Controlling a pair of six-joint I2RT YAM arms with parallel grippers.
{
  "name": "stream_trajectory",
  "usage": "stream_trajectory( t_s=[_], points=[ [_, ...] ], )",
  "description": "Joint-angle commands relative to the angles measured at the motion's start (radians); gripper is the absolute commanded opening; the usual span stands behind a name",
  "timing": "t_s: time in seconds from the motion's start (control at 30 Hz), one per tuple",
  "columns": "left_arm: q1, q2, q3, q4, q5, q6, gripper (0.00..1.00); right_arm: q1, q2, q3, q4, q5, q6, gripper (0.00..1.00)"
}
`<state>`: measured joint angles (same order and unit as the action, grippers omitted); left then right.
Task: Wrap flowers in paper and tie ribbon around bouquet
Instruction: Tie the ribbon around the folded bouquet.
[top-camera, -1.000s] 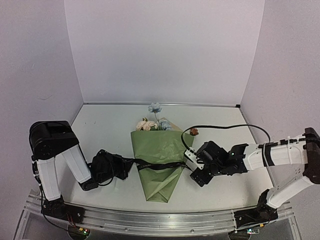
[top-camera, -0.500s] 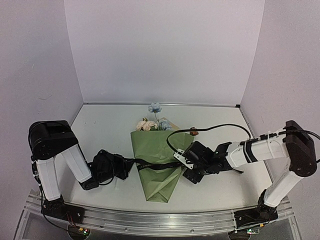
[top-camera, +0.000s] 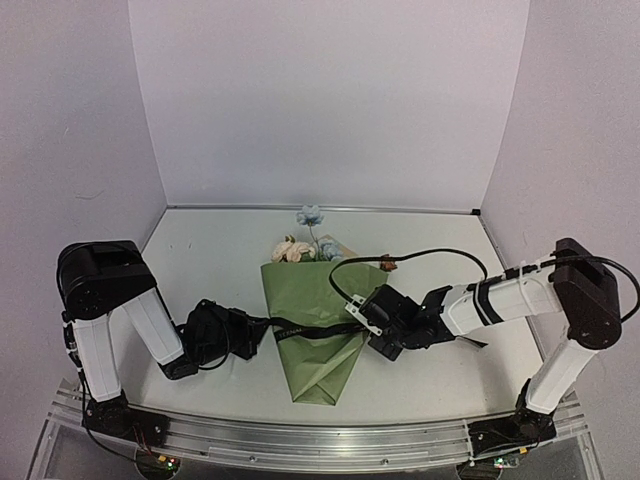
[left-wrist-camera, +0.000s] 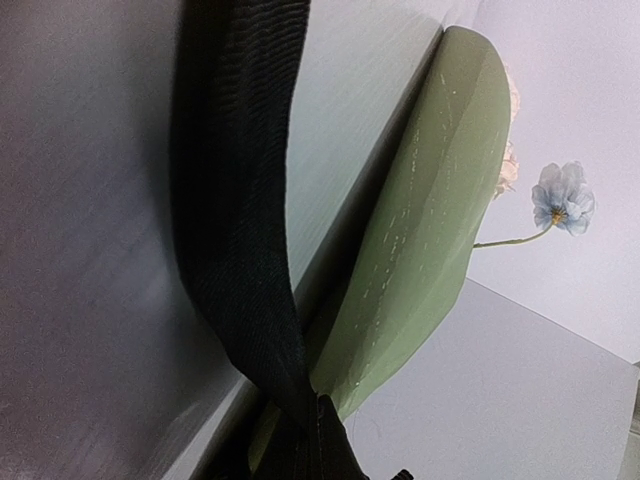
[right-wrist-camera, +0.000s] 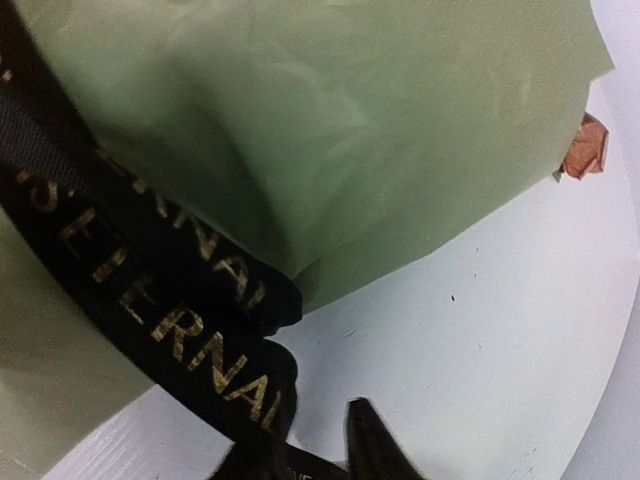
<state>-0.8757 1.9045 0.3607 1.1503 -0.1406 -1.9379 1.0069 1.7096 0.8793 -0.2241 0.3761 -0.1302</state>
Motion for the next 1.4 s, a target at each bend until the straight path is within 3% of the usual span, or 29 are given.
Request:
stream_trajectory(
  t_s=[0.0,0.1,0.37,0.87,1.07,1.2,1.37],
  points=[
    [0.006,-0.023,0.023,-0.022,0.008,0.004,0.0,0.005,0.006,0.028,0.018,0.059,0.02,0.1],
    [0.006,-0.027,0.021,-0.028,0.004,0.008,0.0,0.005,0.002,0.026,0.019,0.068,0.031,0.01],
    [0.007,-0.092,0.003,-0.122,0.005,0.046,0.0,0.006,-0.021,0.027,-0.002,0.09,0.07,0.0],
    [0.049,-0.351,0.026,-0.532,-0.037,0.275,0.0,0.004,-0.056,0.048,-0.073,0.16,0.198,0.0],
    [0.073,-0.449,0.07,-0.74,-0.065,0.397,0.0,-0.013,-0.034,0.121,-0.188,0.22,0.322,0.0],
    [0.163,-0.546,0.045,-0.872,-0.037,0.468,0.0,-0.078,-0.059,0.109,-0.282,0.197,0.49,0.0],
    [0.402,-0.736,-0.074,-0.994,0.05,0.569,0.0,-0.187,-0.189,-0.044,-0.298,0.171,0.677,0.0]
  ],
)
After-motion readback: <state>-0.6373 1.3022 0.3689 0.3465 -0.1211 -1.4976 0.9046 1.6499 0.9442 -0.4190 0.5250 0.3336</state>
